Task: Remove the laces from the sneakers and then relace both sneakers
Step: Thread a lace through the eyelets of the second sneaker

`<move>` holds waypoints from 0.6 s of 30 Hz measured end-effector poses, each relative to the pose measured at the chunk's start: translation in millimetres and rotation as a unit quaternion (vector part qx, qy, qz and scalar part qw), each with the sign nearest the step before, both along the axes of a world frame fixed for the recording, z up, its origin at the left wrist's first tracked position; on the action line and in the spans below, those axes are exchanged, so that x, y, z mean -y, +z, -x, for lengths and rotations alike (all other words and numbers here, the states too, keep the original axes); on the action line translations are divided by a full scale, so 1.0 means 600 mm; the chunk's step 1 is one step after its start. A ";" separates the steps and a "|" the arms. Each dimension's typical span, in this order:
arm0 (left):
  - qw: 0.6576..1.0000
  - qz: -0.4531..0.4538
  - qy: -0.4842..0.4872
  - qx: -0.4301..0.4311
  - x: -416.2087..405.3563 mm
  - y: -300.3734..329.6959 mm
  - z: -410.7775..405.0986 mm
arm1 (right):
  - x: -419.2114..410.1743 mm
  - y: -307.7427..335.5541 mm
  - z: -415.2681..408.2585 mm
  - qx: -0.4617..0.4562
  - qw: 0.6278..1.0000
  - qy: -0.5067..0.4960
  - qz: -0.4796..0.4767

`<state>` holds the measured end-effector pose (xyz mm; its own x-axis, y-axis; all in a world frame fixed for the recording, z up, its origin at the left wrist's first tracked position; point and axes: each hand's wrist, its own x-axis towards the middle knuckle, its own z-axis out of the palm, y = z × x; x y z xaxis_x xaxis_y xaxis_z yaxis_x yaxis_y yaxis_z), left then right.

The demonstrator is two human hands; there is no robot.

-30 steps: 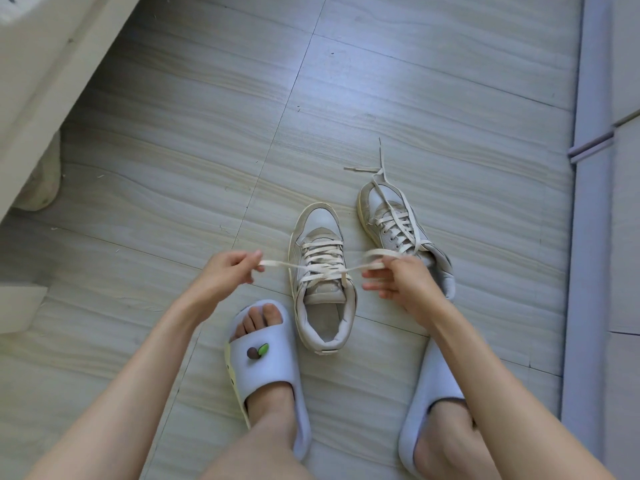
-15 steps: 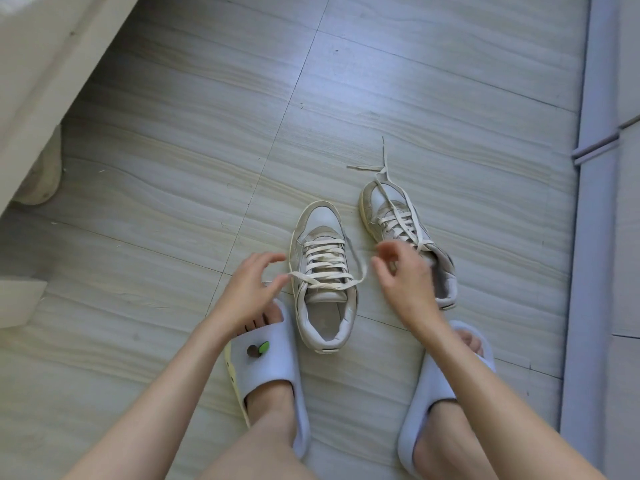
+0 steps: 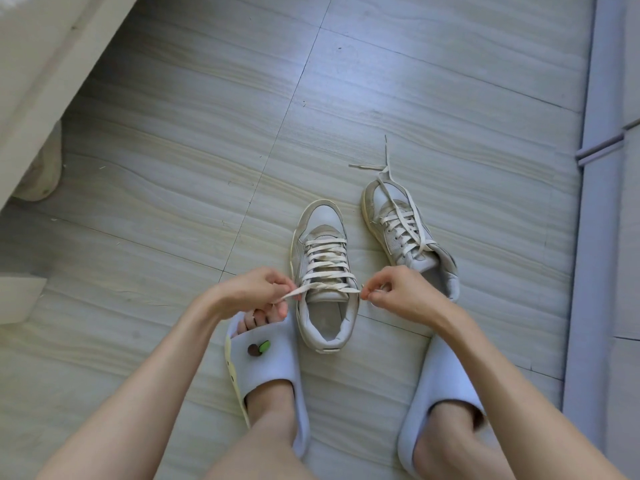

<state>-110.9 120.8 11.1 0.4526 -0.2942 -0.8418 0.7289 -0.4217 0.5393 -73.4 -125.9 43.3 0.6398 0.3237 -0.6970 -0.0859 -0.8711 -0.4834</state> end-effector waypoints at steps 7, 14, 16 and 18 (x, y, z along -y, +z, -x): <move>0.990 0.064 0.106 0.061 0.018 0.001 -0.008 | -0.045 -0.016 0.005 0.210 0.970 -0.066 0.100; 0.940 -0.096 0.180 0.274 0.073 -0.029 -0.003 | -0.089 -0.041 0.007 0.187 0.966 -0.177 -0.030; 0.931 -0.108 0.181 0.299 0.084 -0.036 -0.001 | -0.091 -0.039 0.005 0.116 0.966 -0.213 -0.090; 0.926 -0.091 0.200 0.308 0.090 -0.037 -0.002 | -0.090 -0.035 0.002 0.049 0.965 -0.230 -0.113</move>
